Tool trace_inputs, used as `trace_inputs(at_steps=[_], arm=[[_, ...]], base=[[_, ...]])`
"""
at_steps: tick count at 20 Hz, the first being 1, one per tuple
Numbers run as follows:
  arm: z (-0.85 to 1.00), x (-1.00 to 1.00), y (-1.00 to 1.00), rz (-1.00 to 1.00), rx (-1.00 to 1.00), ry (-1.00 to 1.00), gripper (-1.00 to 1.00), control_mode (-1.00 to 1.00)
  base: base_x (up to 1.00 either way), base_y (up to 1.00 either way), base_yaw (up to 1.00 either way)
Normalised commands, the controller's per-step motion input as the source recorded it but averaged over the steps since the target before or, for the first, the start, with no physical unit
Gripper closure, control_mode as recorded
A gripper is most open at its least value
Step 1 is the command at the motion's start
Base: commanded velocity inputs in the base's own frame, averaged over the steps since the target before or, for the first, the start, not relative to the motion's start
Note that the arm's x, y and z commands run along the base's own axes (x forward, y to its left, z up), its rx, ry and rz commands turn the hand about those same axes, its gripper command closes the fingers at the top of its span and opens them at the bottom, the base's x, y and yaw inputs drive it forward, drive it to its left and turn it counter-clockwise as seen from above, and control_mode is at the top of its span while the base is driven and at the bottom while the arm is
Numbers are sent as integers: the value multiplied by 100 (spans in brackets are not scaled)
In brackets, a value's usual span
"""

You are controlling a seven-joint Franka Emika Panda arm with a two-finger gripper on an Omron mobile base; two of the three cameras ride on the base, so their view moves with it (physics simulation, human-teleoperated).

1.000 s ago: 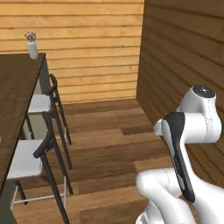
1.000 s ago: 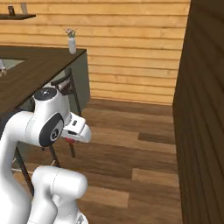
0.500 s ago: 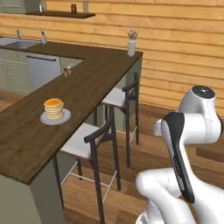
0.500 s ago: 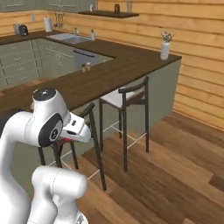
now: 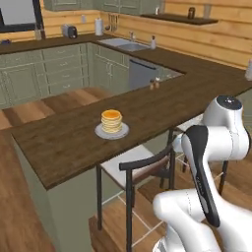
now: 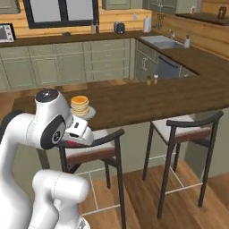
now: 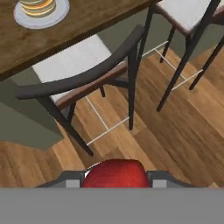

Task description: Take the strawberry from the fridge and place it on top of the pancake, located on the dining counter.

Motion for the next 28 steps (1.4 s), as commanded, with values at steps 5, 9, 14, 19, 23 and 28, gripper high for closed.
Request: trace_inputs(at_steps=[5,9,14,19,23,28], arm=[[0,0,0,0,0,0,100,100],[0,0,0,0,0,0,100,100],[0,0,0,0,0,0,100,100],[0,0,0,0,0,0,100,100],[0,0,0,0,0,0,100,100],[0,0,0,0,0,0,100,100]], base=[[50,-35,85],[39,-37,52],[31,-24,2],[16,-50,-3],[41,-71,0],[91,-17,0]])
